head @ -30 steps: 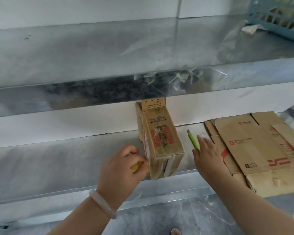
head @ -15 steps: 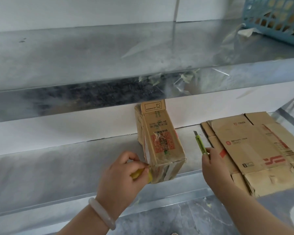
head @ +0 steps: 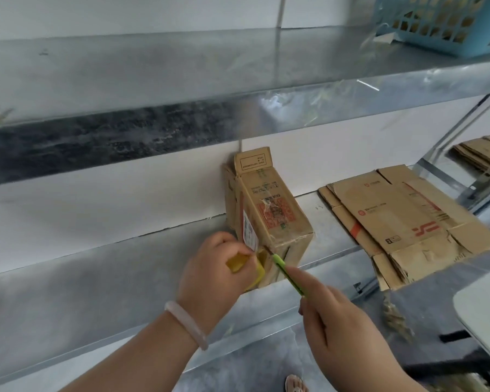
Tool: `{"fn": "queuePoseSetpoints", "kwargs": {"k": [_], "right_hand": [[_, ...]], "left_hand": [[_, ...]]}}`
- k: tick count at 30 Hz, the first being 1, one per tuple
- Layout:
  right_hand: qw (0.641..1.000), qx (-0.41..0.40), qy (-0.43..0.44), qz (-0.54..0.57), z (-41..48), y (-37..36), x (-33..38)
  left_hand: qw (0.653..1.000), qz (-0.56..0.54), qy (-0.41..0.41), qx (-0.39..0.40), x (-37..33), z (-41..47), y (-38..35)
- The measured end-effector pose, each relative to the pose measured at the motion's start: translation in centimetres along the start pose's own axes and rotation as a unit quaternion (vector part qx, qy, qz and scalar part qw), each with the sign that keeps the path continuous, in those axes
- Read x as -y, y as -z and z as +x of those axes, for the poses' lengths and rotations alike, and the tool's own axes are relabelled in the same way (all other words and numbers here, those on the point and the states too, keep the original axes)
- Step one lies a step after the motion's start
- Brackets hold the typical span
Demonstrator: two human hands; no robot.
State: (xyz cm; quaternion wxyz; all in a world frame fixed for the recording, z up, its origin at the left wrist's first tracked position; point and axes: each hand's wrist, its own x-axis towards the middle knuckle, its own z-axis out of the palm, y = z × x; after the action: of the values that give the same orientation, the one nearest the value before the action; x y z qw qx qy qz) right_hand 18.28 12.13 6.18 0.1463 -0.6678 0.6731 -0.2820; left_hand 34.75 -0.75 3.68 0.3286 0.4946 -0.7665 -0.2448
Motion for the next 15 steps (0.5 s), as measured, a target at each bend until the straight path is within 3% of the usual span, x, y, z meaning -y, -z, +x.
{"fn": "queuePoseSetpoints", "kwargs": {"k": [7,15], "right_hand": [[0.991,-0.019,-0.004,-0.134,1.5,-1.5,1.9],[0.984,-0.005,-0.034,-0.173,2.4,-1.7,2.6]], "left_hand": [[1.0,-0.005,-0.012,0.001,0.4,0.5,0.4],[0.999,-0.007,-0.03,-0.023,0.2,0.9,0.0]]}}
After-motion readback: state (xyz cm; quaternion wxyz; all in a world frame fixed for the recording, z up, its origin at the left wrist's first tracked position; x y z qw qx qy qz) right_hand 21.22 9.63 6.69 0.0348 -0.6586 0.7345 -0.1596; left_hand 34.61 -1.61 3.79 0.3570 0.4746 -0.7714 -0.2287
